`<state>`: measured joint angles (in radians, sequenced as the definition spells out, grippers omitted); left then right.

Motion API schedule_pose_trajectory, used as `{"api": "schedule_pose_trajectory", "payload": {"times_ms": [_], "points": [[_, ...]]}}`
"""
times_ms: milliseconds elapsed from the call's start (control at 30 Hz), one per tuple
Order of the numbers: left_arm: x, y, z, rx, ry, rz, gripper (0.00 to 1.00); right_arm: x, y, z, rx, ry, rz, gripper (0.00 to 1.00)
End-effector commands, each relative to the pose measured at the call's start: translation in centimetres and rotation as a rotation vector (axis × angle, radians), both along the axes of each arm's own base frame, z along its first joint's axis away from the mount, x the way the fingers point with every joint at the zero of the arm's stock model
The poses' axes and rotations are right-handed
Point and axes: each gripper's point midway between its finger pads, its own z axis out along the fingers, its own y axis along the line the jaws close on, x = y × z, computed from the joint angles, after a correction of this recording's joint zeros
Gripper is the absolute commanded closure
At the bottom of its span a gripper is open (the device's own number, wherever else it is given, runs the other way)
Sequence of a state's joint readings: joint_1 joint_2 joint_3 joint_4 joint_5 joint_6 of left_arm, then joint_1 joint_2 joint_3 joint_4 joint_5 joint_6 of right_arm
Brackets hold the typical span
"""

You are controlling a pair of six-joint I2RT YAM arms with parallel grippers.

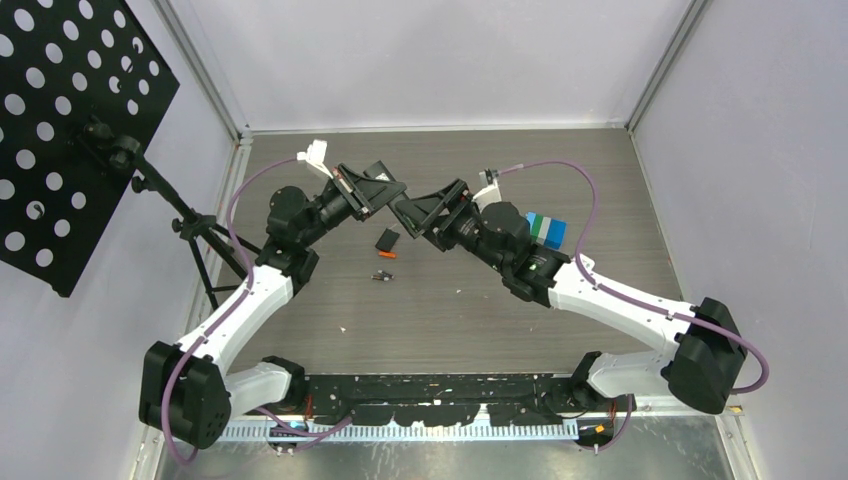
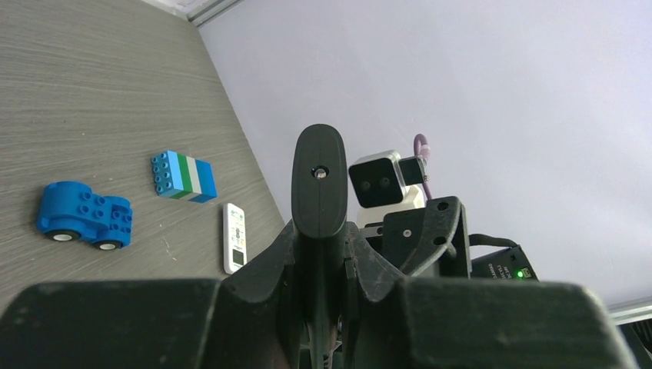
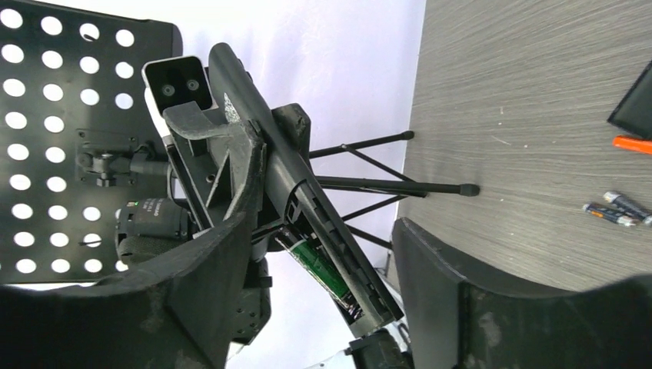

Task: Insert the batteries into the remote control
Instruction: Adjust the battery in the remote control.

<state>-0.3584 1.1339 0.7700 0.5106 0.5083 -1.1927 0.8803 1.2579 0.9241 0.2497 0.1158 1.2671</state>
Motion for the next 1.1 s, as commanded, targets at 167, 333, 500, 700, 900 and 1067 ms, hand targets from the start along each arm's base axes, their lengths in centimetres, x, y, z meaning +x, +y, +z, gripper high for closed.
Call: {"api": "schedule_pose_trajectory", "payload": {"times_ms": [167,333,500,700,900,1067], "points": [[-0.4,0.0,3.7,-0.04,-0.091,-0.009,1.0,0.5,0.4,1.7,0.099,-0.033,0.043,0.42],[-0.5,-0.2,3.9,-0.06,-0.059,-0.023,1.0,0.7,0.5,1.4,0.106,-0.019,0.054,0.52],[-0.7,-0.3,4.9,-0.086,-0.012,-0.045,1.0,0.0,1.1,1.3,0.098,-0.029,0.106,0.59],[-0.9,-0.5,5.9,-0.098,0.016,-0.062,1.0,-0.1,1.3,0.9,0.065,-0.055,0.126,0.63],[-1.1,-0.7,6.2,-0.114,0.024,-0.087,1.0,-0.7,1.8,0.8,0.028,-0.131,0.177,0.63],[-1.1,-0.8,6.1,-0.107,0.012,-0.096,1.0,-0.9,1.5,0.4,0.009,-0.151,0.179,0.39]]}}
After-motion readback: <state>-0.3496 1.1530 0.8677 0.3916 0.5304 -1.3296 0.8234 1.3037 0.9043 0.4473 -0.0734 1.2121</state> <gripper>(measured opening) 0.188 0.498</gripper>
